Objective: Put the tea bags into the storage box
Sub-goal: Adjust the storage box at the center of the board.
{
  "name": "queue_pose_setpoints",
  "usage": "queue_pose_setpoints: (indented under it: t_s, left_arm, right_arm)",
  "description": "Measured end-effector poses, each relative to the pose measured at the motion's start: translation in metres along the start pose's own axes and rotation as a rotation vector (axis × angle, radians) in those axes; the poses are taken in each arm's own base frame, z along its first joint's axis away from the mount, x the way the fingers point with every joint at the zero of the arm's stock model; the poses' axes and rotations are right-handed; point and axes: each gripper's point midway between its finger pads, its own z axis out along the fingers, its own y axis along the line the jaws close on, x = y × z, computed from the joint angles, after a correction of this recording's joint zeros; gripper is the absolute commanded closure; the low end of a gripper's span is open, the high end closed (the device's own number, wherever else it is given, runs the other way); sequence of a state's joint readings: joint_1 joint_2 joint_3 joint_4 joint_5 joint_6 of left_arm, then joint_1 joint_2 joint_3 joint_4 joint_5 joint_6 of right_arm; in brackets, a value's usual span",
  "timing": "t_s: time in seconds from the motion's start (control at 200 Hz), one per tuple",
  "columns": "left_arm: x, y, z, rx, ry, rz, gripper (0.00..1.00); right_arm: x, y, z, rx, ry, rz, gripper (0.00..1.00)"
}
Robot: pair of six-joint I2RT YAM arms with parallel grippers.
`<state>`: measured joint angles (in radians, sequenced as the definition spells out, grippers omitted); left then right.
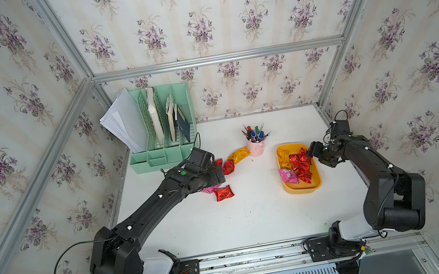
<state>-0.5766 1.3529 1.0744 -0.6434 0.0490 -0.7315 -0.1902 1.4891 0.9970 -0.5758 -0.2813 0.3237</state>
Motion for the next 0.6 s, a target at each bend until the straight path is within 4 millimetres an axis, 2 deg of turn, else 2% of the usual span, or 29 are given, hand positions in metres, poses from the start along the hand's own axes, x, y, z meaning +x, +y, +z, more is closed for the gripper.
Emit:
queue_pose_setpoints:
  t_s: [0.09, 0.175, 0.255, 0.46, 0.605]
  left_arm:
    - [0.002, 0.005, -0.006, -0.011, -0.011, 0.0, 0.01]
    - [0.004, 0.01, -0.011, -0.017, -0.021, -0.001, 0.01]
    - [0.008, 0.014, -0.014, -0.022, -0.03, -0.007, 0.01]
    - [0.02, 0.03, -0.019, -0.043, -0.046, -0.032, 0.01]
    - [0.021, 0.037, -0.022, -0.065, -0.062, -0.035, 0.01]
  right_arm:
    - [0.009, 0.007, 0.016, -0.075, 0.043, 0.029, 0.15]
    - [0.022, 0.012, 0.027, -0.144, 0.094, 0.063, 0.14]
    - [0.028, 0.018, 0.03, -0.19, 0.112, 0.084, 0.14]
    - [0.028, 0.029, 0.024, -0.25, 0.105, 0.071, 0.15]
    - [0.014, 0.033, 0.0, -0.194, 0.023, 0.034, 0.15]
